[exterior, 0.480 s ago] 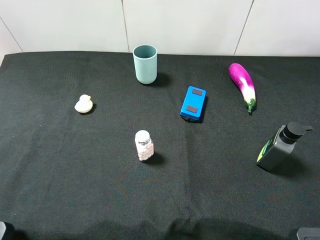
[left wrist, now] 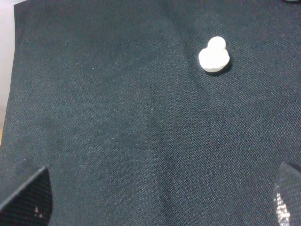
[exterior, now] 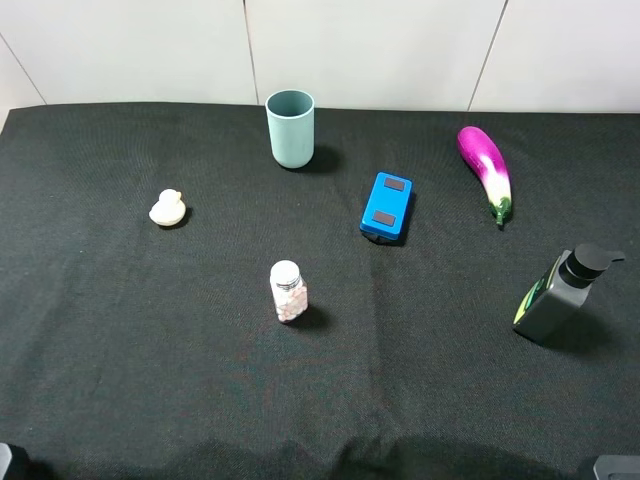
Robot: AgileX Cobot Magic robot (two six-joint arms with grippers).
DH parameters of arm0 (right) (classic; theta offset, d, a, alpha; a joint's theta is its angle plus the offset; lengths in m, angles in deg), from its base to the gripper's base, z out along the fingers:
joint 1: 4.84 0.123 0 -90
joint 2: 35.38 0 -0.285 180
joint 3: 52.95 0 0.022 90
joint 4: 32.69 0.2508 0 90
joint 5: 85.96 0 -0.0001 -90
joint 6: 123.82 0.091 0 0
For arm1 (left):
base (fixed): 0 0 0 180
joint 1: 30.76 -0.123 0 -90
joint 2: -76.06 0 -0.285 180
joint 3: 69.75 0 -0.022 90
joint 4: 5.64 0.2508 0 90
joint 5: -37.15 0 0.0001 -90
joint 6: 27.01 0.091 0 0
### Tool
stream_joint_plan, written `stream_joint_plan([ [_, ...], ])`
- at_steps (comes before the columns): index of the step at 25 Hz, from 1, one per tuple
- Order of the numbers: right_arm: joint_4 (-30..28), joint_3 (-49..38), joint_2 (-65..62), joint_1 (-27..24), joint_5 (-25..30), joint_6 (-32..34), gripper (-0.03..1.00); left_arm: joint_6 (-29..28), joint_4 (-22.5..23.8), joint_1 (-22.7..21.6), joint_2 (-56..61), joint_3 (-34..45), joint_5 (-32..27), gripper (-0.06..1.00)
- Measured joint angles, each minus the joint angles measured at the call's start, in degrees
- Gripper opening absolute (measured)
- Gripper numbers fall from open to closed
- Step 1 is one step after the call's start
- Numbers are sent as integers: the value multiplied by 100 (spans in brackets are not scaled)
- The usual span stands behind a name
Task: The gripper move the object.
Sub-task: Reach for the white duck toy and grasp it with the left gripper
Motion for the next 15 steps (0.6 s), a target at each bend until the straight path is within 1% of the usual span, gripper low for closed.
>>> stream_joint_plan([
  [13,0,0,0,0,0,0,69,0,0,0,0,0,0,99],
  [15,0,0,0,0,0,0,69,0,55,0,0,0,0,99],
])
